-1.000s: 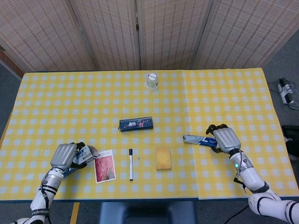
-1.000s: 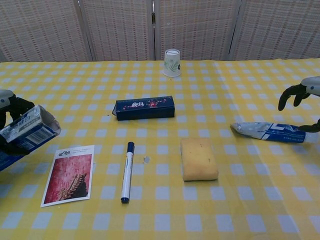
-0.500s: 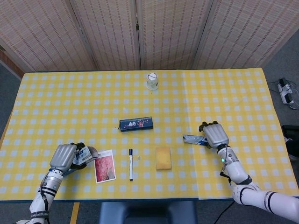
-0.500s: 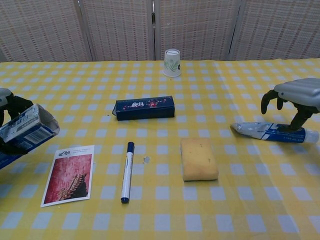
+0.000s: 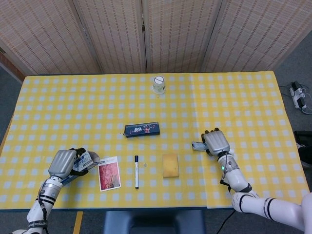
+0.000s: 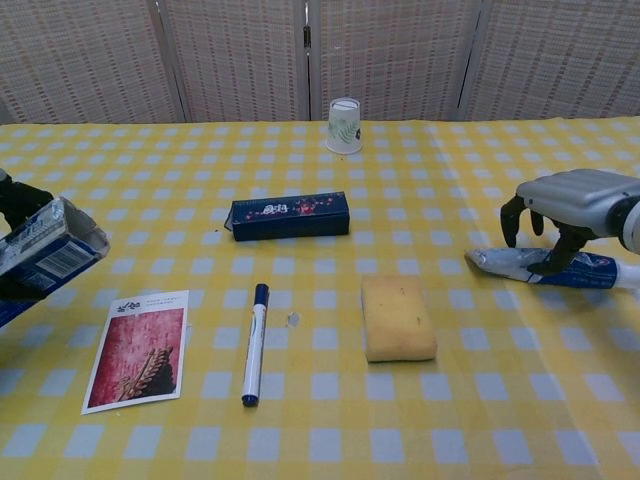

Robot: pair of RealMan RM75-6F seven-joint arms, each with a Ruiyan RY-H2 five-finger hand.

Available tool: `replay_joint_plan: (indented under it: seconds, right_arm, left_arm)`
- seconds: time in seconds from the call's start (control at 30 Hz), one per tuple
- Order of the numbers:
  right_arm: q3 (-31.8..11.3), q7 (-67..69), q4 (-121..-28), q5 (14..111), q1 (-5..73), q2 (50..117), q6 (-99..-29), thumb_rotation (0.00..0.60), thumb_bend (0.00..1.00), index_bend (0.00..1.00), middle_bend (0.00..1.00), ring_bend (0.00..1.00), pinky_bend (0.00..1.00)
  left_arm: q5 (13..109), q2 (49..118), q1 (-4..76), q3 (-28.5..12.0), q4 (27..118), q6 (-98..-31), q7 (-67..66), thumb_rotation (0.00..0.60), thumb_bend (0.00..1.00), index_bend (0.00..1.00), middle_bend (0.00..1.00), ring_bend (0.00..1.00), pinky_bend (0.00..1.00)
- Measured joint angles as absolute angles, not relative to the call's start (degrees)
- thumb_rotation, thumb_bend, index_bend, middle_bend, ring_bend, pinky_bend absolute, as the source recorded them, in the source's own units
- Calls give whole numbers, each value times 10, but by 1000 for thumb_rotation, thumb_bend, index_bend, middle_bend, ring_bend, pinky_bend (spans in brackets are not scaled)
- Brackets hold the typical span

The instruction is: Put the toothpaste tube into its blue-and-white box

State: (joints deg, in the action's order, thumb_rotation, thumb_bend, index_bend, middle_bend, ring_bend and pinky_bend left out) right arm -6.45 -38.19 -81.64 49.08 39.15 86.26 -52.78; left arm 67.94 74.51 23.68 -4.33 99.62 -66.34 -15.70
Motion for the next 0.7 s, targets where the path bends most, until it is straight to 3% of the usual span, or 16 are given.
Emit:
replay_joint_plan:
  seconds: [0.5,0.6,0.7]
  right_arm:
    - [-52,-457,-811,427,418,891,-551,600,325,469,308,369,233]
    - [-52,-462,-812,421,423,896,-552,600,325,504,370,407,251]
    - [-50,-462,-811,429,425,896,-556,600,324,657,497,522,392]
  left_arm:
    - [687,734,233,-42,994,-661,-135,600,153,492,569,498,636]
    - [686,730,232,-43,992,-660,-131,600,152,492,568,498,636]
    - [685,728,231,-44,992,-660,-129,600,153,492,568,498,636]
